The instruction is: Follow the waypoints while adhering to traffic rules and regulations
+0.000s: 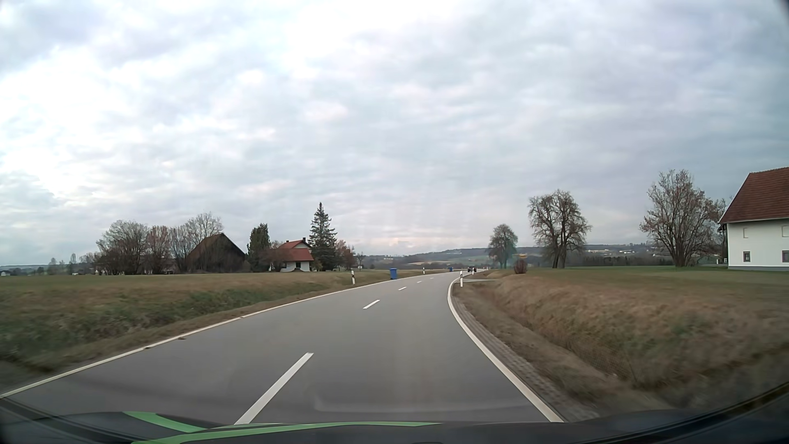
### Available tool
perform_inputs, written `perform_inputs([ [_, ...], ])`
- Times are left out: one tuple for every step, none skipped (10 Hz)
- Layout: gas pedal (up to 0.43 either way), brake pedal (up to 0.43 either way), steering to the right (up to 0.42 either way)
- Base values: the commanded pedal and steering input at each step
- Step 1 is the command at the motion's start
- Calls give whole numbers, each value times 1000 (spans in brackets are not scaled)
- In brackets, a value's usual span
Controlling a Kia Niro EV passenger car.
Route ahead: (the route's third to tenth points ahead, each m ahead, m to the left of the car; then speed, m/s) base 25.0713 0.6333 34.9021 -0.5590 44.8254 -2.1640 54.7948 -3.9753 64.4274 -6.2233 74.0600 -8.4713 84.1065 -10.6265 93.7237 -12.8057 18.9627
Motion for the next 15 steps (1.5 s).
perform_inputs([
  [209,0,23],
  [209,0,23],
  [209,0,23],
  [209,0,23],
  [209,0,23],
  [209,0,23],
  [209,0,23],
  [209,0,22],
  [209,0,21],
  [209,0,20],
  [209,0,20],
  [209,0,20],
  [209,0,19],
  [209,0,18],
  [209,0,18],
])
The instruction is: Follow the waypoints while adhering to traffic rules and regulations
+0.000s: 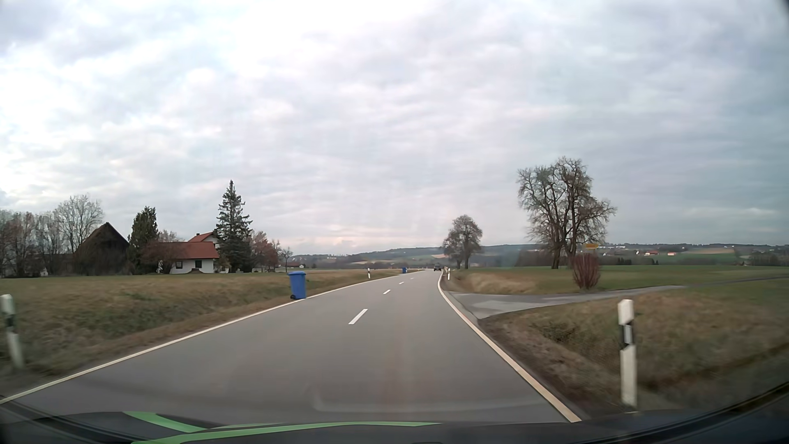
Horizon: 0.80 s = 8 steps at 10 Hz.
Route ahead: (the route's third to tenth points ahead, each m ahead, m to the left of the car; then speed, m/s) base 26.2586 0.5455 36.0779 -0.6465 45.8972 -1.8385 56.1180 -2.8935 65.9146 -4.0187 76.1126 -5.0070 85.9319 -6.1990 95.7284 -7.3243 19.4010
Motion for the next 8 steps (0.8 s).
perform_inputs([
  [220,0,18],
  [220,0,18],
  [220,0,18],
  [220,0,17],
  [220,0,17],
  [220,0,16],
  [220,0,14],
  [220,0,14],
])
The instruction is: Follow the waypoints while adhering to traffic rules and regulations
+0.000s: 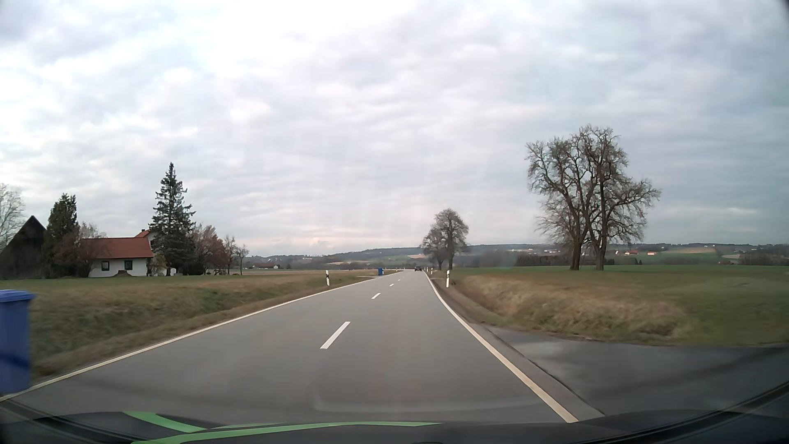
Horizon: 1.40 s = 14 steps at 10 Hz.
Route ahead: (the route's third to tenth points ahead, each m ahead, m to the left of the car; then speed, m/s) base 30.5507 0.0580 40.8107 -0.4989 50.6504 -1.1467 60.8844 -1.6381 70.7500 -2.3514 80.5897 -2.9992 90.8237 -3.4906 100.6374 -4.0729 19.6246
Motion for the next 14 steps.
perform_inputs([
  [220,0,13],
  [220,0,12],
  [220,0,10],
  [220,0,10],
  [220,0,9],
  [220,0,8],
  [220,0,8],
  [220,0,8],
  [209,0,7],
  [189,0,7],
  [150,0,6],
  [98,0,6],
  [20,0,6],
  [0,0,6],
])
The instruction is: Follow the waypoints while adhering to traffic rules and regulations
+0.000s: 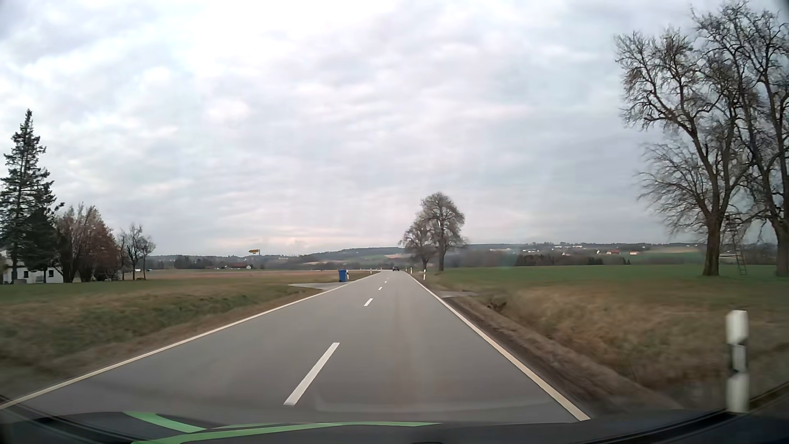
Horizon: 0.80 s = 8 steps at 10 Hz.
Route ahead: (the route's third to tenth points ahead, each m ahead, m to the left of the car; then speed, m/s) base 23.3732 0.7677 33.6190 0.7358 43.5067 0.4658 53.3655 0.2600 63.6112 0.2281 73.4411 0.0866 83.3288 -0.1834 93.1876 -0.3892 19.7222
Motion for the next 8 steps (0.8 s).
perform_inputs([
  [0,0,4],
  [0,0,3],
  [0,0,3],
  [0,0,3],
  [0,0,3],
  [28,0,3],
  [79,0,3],
  [87,0,3],
])
